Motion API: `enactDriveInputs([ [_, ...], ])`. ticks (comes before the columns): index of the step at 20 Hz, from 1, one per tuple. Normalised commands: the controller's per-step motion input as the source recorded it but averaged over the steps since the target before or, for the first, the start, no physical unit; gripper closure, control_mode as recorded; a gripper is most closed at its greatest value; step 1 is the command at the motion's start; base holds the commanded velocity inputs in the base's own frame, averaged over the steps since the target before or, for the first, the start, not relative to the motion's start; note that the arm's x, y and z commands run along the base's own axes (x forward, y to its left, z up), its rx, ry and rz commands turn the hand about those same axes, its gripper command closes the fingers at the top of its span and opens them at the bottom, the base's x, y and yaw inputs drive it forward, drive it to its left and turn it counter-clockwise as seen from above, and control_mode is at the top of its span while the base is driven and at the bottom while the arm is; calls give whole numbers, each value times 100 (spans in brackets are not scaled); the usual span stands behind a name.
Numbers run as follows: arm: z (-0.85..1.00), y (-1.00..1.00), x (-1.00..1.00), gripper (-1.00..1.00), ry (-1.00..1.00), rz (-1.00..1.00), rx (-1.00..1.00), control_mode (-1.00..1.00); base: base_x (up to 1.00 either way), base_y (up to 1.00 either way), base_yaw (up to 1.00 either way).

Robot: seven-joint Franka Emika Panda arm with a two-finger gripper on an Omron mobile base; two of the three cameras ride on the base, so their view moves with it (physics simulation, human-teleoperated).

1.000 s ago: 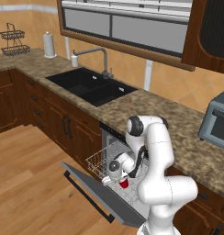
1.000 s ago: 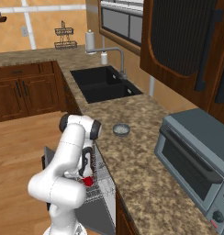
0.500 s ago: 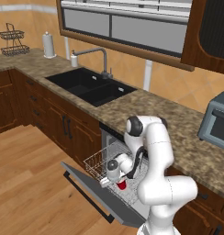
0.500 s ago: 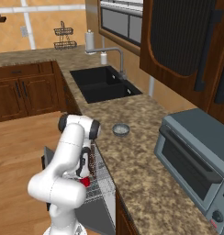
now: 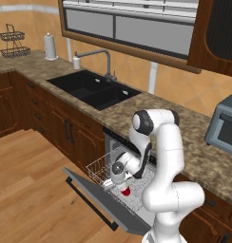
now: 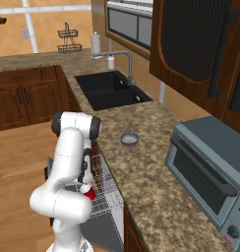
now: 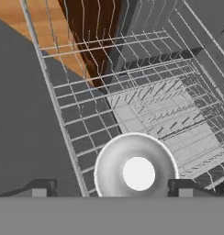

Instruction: Pick up the cup and bowl from the counter, place them in the dishwasher, and close the dishwasher door.

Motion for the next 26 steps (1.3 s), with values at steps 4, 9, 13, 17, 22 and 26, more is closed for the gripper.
enactDriveInputs([
  [4,100,19,-67,-100,-10,0,0,-100,0,0,0],
  [9,100,39,-50,-100,-5,0,1,-100,0,0,0],
  [13,100,62,-34,-100,-20,0,11,-100,0,0,0],
  [17,100,47,-14,-100,-40,0,12,-100,0,0,0],
  [22,100,15,-9,-100,-42,-1,2,-100,0,0,0],
  [26,100,-7,-8,-100,-16,0,0,-100,0,0,0],
])
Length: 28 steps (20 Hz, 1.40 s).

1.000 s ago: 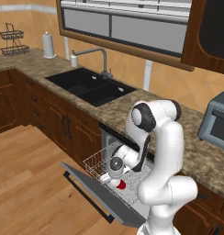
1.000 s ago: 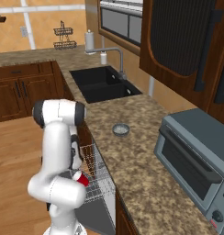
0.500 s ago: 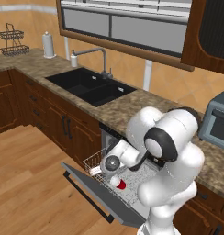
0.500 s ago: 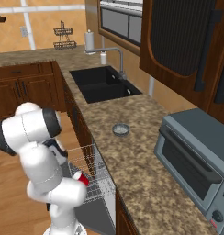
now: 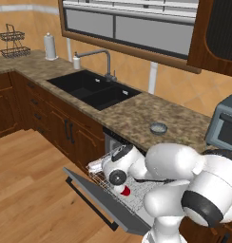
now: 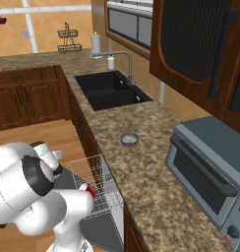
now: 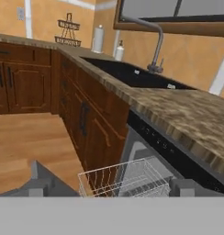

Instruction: Pick up the cup and bowl from the counter, place them in the dishwasher, and close the dishwasher door.

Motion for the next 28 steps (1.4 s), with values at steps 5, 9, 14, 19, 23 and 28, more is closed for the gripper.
enactDriveInputs([
  [5,100,-5,0,-100,-20,0,0,-100,0,0,0],
  [9,100,-10,0,-100,-13,0,1,-100,0,0,0],
  [14,100,-34,0,-100,10,-3,3,-100,0,0,0],
  [19,100,-34,0,-100,39,-15,35,-100,0,0,0],
  [23,100,-26,-10,-100,52,-9,34,-100,0,0,0],
  [28,82,-2,-16,-100,55,-14,20,-100,0,0,0],
])
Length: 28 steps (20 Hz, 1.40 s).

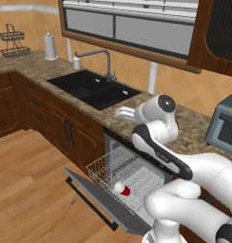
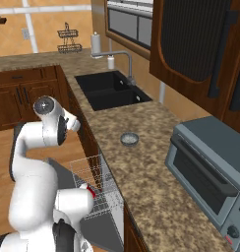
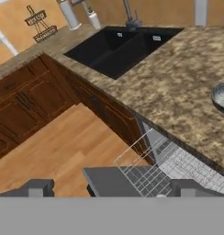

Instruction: Pick up the cup and bowl from the counter, place them in the dishwasher, and close the dishwasher door.

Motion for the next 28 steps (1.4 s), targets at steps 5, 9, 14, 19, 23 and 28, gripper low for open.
enactDriveInputs([
  [5,-57,0,9,-100,39,-12,-8,-100,0,0,0],
  [9,-54,-18,13,-100,5,14,-16,-100,0,0,0],
  [14,-32,-19,4,-100,-3,40,-20,-100,0,0,0],
  [19,-56,-67,7,-100,-12,57,-11,-100,0,0,0],
  [23,-38,-12,18,-100,0,29,-38,-100,0,0,0],
  [28,-24,-17,36,-100,-5,9,-39,-100,0,0,0],
])
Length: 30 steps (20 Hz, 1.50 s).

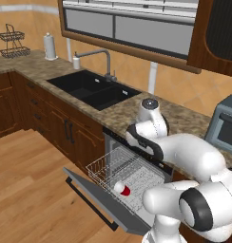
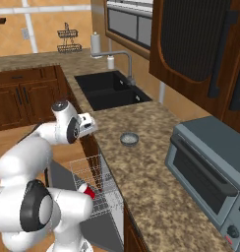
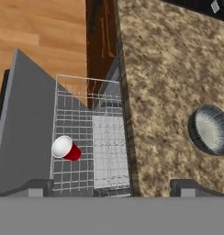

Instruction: Pick up the cup and bowl from the counter, place them in the dishwasher, and close the dishwasher door.

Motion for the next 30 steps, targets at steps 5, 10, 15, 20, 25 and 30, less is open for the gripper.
enactDriveInputs([
  [5,0,-66,57,-100,9,0,-11,-100,0,0,0],
  [10,-21,-57,65,-100,25,3,-6,-100,0,0,0],
  [15,-26,-32,61,-100,18,0,-6,-100,0,0,0],
  [20,-30,-37,30,-100,18,0,-4,-100,0,0,0],
  [25,-25,-30,48,-100,12,0,-2,-100,0,0,0],
  [30,-29,-21,36,-100,9,0,-2,-100,0,0,0],
])
